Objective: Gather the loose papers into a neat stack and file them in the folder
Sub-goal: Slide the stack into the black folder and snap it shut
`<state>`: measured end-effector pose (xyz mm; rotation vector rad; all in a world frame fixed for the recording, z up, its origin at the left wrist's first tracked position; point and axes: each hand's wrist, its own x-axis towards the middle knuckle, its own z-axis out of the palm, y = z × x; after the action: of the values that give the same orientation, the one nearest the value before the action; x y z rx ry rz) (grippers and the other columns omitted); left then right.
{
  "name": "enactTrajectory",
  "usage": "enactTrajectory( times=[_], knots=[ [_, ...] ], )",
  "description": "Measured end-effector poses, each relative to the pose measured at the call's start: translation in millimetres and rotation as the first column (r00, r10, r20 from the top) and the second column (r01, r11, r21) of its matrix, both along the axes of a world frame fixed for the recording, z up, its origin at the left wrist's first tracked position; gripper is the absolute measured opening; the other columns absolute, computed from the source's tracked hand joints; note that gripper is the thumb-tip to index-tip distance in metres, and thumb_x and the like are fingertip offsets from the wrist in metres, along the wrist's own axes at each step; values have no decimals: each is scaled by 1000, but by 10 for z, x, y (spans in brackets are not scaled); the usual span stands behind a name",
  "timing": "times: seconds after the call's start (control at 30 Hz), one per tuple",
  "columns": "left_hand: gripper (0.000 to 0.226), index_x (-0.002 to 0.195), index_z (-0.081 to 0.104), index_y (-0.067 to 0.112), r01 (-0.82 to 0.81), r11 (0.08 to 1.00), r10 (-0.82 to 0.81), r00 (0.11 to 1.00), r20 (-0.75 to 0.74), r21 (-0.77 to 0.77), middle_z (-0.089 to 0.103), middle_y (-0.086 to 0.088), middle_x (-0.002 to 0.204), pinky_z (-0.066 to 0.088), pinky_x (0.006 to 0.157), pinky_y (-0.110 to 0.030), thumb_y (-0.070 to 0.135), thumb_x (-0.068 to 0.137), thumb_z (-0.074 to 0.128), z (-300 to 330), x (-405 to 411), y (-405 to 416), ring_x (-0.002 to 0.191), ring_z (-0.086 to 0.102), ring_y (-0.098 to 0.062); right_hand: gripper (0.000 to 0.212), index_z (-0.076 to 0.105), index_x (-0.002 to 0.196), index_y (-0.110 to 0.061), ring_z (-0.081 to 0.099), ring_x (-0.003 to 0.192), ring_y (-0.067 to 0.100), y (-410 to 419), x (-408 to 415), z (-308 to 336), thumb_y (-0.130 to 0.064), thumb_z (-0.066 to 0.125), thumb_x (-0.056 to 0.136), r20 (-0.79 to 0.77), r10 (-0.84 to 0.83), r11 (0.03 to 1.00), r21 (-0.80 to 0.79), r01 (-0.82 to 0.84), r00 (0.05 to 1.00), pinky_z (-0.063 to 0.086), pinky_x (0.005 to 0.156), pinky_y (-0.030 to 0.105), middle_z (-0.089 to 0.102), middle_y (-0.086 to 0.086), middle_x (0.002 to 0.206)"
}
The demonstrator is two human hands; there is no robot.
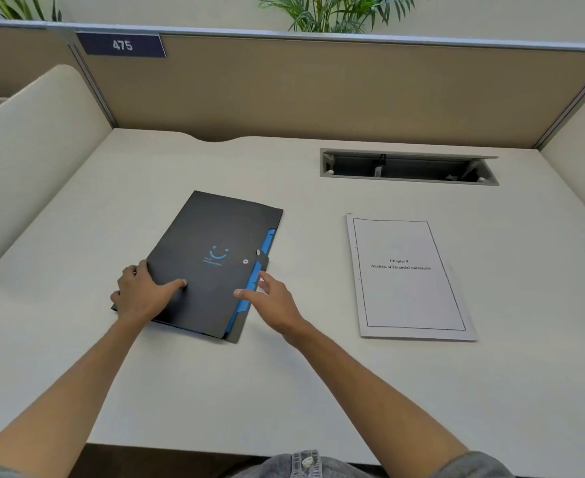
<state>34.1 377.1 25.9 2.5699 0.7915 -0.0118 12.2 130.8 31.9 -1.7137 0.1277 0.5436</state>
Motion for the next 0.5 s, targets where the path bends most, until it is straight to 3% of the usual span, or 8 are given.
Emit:
enactTrajectory(
  times=[0.1, 0.2, 0.23, 0.27, 0.3, 0.33, 0.4, 0.5],
  knots=[
    [84, 135, 44, 15, -3, 1000, 3, 1000, 1, -20, 45, -16, 135, 34, 101, -56, 54, 69, 77, 12, 10, 51, 128, 40, -38, 82, 32, 152, -17, 49, 126, 16, 29, -1, -34, -42, 71, 84, 12, -78, 997, -28, 78, 997, 37, 91, 25, 46, 2, 151],
    [82, 135, 46, 16, -38, 997, 41, 999, 34, -71, 47, -17, 133, 36, 100, -56, 48, 68, 81, 24, 17, 54, 126, 41, -38, 73, 41, 146, -17, 52, 112, 14, 28, 39, -53, -39, 72, 84, -62, -163, 985, 40, 166, 985, 42, 93, 28, 57, 1, 134],
    [82, 136, 46, 16, -49, 995, 53, 998, 44, -84, 47, -17, 132, 36, 100, -55, 46, 68, 81, 27, 12, 39, 126, 42, -38, 60, 50, 136, -20, 54, 107, 13, 19, 53, -58, -37, 72, 83, -79, -180, 981, 54, 184, 981, 43, 93, 28, 60, -2, 120],
    [83, 137, 46, 16, -58, 994, 63, 997, 52, -95, 47, -17, 133, 35, 101, -54, 44, 68, 82, 25, 7, 16, 127, 42, -38, 37, 58, 114, -26, 55, 96, 10, 6, 82, -98, -36, 73, 83, -82, -197, 978, 56, 202, 977, 42, 88, 25, 58, -5, 103],
    [83, 137, 45, 17, -64, 992, 70, 996, 59, -107, 47, -17, 133, 35, 101, -54, 43, 68, 83, 22, -3, -12, 127, 42, -38, 22, 54, 89, -29, 51, 81, 8, 1, 96, -96, -34, 74, 82, -78, -224, 971, 66, 229, 971, 40, 81, 23, 51, -8, 86],
    [83, 138, 45, 17, -66, 990, 75, 995, 68, -122, 47, -17, 133, 35, 102, -53, 41, 68, 83, 19, -14, -44, 127, 42, -38, 32, 44, 74, -27, 44, 70, 9, 0, 111, -96, -33, 75, 81, -74, -237, 967, 78, 243, 969, 37, 75, 22, 42, -9, 75],
    [82, 138, 46, 19, -63, 984, 79, 993, 89, -164, 48, -17, 133, 35, 103, -52, 38, 68, 84, 15, -28, -113, 128, 42, -38, 40, 38, 68, -20, 39, 66, 13, -46, 141, -91, -29, 75, 78, -49, -274, 959, 65, 276, 961, 37, 72, 26, 35, -7, 69],
    [81, 138, 46, 20, -49, 971, 78, 990, 116, -234, 48, -16, 133, 35, 104, -53, 34, 69, 85, 6, -59, -237, 128, 42, -37, 25, 53, 76, -22, 51, 78, 13, -167, 190, -105, -29, 76, 78, -26, -311, 949, 41, 312, 950, 42, 78, 24, 48, -5, 78]
  ],
)
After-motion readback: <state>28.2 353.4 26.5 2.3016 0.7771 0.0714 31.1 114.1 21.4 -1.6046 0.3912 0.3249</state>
